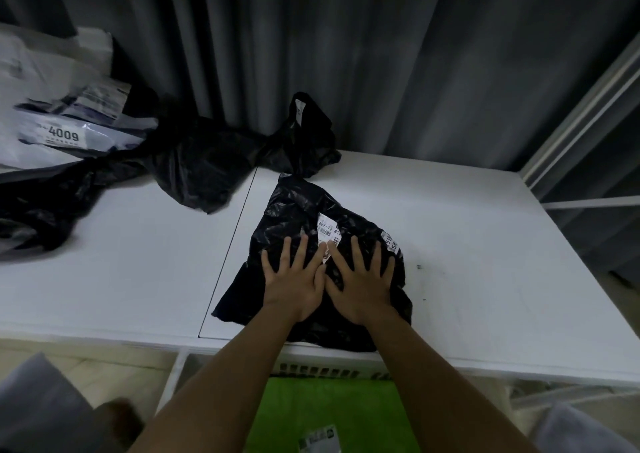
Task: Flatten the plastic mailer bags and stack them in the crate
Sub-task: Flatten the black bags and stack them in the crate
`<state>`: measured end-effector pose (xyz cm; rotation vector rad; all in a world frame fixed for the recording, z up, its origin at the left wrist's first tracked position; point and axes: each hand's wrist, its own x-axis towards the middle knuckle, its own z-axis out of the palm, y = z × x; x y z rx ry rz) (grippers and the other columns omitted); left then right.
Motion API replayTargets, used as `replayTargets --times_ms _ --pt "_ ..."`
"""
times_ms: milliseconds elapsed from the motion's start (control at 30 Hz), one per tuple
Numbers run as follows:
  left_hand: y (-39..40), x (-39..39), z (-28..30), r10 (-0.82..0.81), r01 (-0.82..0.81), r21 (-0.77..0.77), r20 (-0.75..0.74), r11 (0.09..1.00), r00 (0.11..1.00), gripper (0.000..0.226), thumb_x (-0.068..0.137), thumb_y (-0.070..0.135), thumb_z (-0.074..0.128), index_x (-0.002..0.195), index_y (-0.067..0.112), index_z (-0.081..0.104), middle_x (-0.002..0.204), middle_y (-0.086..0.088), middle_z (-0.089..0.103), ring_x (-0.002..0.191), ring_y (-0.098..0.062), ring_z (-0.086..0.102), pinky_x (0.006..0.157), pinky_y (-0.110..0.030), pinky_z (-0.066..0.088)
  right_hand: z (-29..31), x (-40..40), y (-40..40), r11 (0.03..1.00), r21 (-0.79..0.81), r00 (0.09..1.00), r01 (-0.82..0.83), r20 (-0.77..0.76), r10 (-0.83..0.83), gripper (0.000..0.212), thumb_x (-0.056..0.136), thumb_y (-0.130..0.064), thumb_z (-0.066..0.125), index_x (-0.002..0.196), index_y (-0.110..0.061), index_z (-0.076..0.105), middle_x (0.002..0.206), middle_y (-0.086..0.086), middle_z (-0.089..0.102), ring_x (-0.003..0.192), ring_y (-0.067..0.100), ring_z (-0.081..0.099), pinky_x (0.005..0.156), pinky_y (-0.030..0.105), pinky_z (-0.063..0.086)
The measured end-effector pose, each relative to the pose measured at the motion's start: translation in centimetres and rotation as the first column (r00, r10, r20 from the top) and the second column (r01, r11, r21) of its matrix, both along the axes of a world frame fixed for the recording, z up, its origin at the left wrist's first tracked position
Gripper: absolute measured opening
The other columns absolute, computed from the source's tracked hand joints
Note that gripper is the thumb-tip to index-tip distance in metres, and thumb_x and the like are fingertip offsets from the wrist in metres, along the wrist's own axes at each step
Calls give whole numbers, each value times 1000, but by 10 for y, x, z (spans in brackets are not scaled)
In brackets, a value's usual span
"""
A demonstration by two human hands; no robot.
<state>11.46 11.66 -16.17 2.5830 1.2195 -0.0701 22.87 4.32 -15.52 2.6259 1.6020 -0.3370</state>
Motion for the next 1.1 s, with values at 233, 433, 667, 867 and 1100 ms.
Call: replayTargets --times_ms 233,433,667,867,1100 --pt "0 0 -1 10 -10 0 -19 1000 1000 50 101 46 6 148 44 -12 158 6 -18 144 -21 -23 110 -61 -15 1 0 1 1000 -27 999 5 -40 -6 62 93 -67 15 146 -49 -12 158 -1 -22 141 38 -28 111 60 -18" --pt "-1 -4 9 -3 -4 -83 -80 997 997 56 98 55 7 146 42 -20 156 7 -25 143 -21 -27 109 -60 -17 43 0 8 970 -229 996 -81 13 86 65 96 -59 26 151 -42 -6 160 4 -17 142 44 -18 112 62 -10" --pt "-24 -28 16 68 -74 -128 -53 989 996 70 94 64 8 146 32 -25 157 8 -23 143 -19 -25 111 -59 -16 41 -13 -49 977 141 977 -160 166 136 80 85 -67 -7 149 -34 27 159 9 17 144 40 17 112 62 14" --pt "-40 -46 20 49 -68 -155 -125 986 991 78 88 73 7 149 32 -19 154 8 -29 141 -18 -30 110 -59 -18 -6 -13 -90 996 92 1000 -4 -30 6 107 58 -78 -38 151 -38 -4 158 -4 -14 147 34 -11 114 57 -3" --pt "-39 -46 24 54 -72 -165 -110 984 992 80 87 75 10 153 31 1 160 3 -15 145 -23 -19 112 -57 -16 27 -6 -72 997 76 996 30 -90 -23 69 89 -68 14 142 -33 41 154 2 29 141 32 23 114 51 10"
